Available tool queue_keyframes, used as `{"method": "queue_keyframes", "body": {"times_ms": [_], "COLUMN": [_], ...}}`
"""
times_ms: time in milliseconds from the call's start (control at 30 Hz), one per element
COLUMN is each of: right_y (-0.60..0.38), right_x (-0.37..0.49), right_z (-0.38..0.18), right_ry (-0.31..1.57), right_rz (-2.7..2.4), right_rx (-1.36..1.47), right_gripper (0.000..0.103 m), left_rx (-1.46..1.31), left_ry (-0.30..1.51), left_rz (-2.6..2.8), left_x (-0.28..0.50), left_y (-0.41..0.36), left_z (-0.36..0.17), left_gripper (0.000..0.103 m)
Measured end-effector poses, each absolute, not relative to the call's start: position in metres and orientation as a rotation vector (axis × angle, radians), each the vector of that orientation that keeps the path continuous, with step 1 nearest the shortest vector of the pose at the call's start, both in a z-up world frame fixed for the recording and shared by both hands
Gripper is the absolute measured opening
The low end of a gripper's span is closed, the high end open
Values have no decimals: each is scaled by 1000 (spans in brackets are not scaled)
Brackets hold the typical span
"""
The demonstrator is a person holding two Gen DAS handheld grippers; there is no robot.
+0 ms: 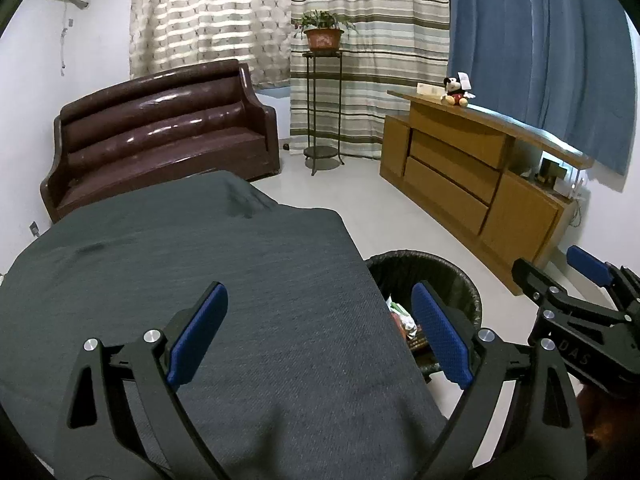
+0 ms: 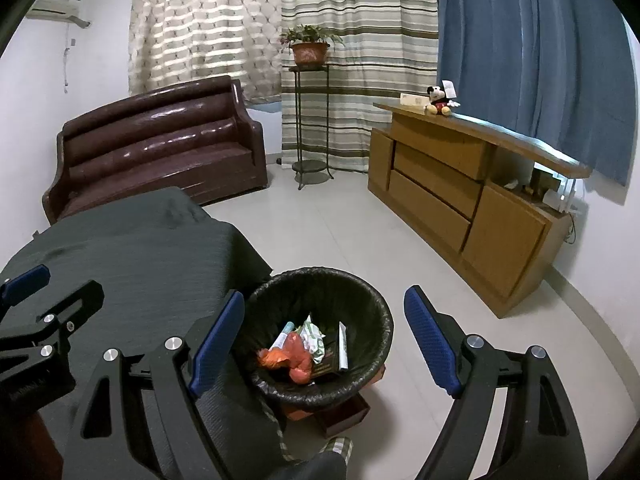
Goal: Collect trash
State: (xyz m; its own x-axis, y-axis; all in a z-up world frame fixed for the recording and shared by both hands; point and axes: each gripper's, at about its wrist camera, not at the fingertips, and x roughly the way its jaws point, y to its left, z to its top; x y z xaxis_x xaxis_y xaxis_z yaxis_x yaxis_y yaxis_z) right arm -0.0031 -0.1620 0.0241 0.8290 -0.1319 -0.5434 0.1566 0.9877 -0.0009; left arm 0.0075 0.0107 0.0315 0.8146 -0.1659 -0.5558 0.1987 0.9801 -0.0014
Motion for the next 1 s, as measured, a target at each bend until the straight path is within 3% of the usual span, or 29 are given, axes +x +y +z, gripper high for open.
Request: {"method": "queue_keyframes", "body": {"times_ms": [1000], "right_y": [-159], "right_x": [-15], "right_z": [33], "right_ry": [531], "right_rz": [-151], "right_rx": [32], "right_gripper": [80], "left_rx": [45], "left_ry": [571], "left_rz": [-196], "left_x": [-1], "left_y": [15], "left_z": [38], "left_gripper": [91]}}
